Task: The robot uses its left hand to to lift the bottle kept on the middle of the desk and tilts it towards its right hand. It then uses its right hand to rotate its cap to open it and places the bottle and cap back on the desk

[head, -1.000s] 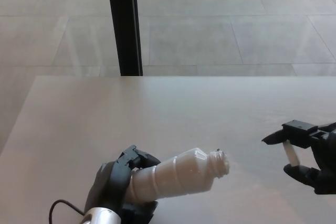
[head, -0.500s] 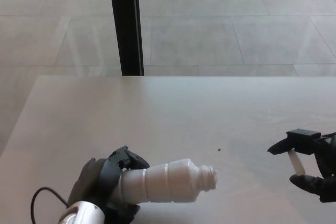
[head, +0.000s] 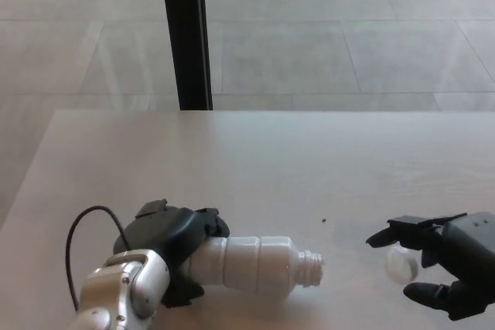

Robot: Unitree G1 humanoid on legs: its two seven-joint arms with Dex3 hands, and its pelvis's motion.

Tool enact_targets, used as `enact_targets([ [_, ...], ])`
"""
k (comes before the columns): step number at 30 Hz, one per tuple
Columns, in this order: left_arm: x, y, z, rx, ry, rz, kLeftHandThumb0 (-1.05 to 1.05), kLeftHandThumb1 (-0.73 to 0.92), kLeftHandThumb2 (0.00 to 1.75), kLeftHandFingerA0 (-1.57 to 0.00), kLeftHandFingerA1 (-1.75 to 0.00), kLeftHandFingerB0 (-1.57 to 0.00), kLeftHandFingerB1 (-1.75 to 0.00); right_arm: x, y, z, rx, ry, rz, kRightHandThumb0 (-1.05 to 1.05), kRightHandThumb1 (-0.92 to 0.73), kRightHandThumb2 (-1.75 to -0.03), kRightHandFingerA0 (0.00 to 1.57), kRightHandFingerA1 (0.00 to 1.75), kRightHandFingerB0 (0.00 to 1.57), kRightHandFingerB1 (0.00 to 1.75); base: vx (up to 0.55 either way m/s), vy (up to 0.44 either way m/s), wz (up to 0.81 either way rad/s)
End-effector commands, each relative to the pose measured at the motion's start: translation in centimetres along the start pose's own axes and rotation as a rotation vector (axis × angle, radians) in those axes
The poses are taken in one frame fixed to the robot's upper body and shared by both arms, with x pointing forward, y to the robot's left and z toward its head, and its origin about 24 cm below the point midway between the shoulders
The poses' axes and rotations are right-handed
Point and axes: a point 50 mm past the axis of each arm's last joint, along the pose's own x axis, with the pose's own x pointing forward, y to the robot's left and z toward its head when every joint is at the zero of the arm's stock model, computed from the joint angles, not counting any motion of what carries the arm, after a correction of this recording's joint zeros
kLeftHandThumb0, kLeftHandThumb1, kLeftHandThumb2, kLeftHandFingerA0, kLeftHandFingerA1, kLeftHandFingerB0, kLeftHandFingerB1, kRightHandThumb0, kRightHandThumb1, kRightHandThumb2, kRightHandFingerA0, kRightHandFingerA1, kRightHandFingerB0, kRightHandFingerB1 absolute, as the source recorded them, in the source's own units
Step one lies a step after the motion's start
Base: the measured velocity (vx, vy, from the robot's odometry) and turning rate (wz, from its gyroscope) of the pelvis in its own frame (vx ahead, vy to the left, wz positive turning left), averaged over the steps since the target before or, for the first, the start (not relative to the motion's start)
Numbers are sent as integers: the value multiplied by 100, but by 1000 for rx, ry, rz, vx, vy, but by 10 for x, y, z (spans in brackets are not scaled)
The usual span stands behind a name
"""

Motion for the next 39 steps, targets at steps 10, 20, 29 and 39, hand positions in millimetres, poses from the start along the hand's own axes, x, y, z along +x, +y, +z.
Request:
enact_targets([
  [10,2,0,-11,233,202,-204,-29,46,83,-65,-74,-49,-63,2,37,-28,-292,357,459,-95,-56,-88,0,11,9,3,0,0,0],
  [20,-4,0,-9,72,189,-281,-43,61,67,-10,-44,-14,-38,1,34,-24,-230,360,473,-104,-60,-92,0,13,0,0,0,0,0],
  [29,-15,1,-25,-364,113,-173,-82,56,78,0,0,0,0,-4,20,-22,-155,344,384,-103,-59,-91,0,8,0,0,0,0,0],
  [39,-29,7,-47,-803,32,146,-91,74,62,0,0,0,0,-15,-8,-26,-16,340,185,-105,-60,-96,0,9,0,3,0,0,0],
])
